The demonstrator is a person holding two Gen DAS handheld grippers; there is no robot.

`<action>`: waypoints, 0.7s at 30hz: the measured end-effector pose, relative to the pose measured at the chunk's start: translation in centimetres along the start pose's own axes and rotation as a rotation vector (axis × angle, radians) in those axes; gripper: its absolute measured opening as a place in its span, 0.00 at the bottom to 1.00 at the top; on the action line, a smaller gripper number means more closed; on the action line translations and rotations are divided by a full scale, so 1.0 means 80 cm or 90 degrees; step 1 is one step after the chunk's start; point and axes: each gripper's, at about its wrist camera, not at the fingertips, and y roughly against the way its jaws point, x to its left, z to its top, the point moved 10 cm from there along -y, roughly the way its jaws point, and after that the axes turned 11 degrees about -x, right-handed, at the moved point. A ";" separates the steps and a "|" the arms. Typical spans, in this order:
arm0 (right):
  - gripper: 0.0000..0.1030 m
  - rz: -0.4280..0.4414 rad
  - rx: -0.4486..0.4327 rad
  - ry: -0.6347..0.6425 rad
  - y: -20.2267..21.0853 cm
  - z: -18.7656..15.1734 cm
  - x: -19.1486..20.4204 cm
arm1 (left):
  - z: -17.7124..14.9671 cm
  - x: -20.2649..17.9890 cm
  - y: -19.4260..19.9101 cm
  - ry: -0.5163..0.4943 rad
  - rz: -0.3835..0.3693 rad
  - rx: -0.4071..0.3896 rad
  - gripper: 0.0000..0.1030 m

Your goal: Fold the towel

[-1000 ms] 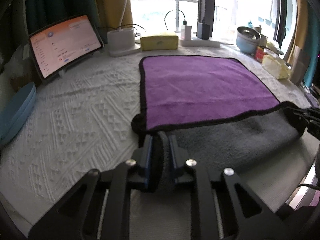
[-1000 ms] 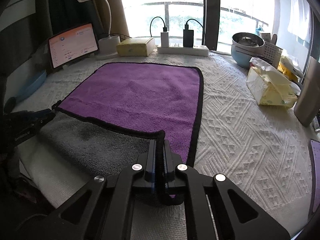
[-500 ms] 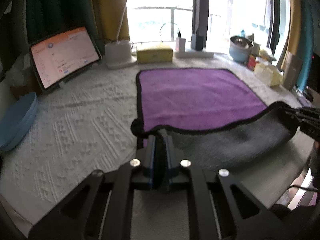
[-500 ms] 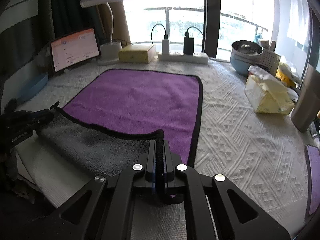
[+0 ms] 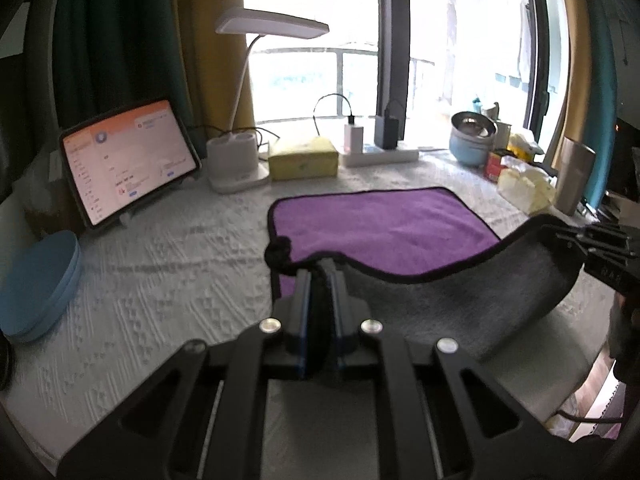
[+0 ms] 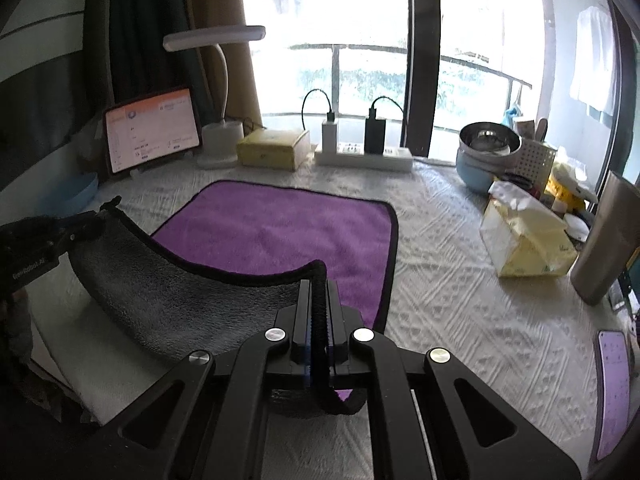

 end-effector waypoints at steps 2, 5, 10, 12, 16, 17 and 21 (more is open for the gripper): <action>0.06 -0.002 -0.008 0.002 -0.002 0.006 -0.003 | 0.006 0.000 -0.002 -0.003 0.000 -0.007 0.09; 0.06 -0.003 -0.018 0.007 -0.006 0.016 -0.005 | 0.017 -0.001 -0.006 -0.007 -0.001 -0.017 0.09; 0.06 -0.009 -0.038 0.014 -0.012 0.035 -0.012 | 0.033 -0.001 -0.017 -0.014 -0.001 -0.032 0.09; 0.06 -0.009 -0.044 0.015 -0.016 0.042 -0.015 | 0.038 -0.001 -0.021 -0.015 0.000 -0.036 0.09; 0.06 -0.011 -0.055 0.019 -0.023 0.053 -0.020 | 0.049 -0.001 -0.028 -0.021 0.001 -0.048 0.09; 0.06 -0.011 -0.057 0.020 -0.025 0.055 -0.021 | 0.052 -0.001 -0.029 -0.024 0.002 -0.051 0.09; 0.06 -0.013 -0.065 0.022 -0.035 0.066 -0.029 | 0.063 0.001 -0.040 -0.040 0.005 -0.063 0.09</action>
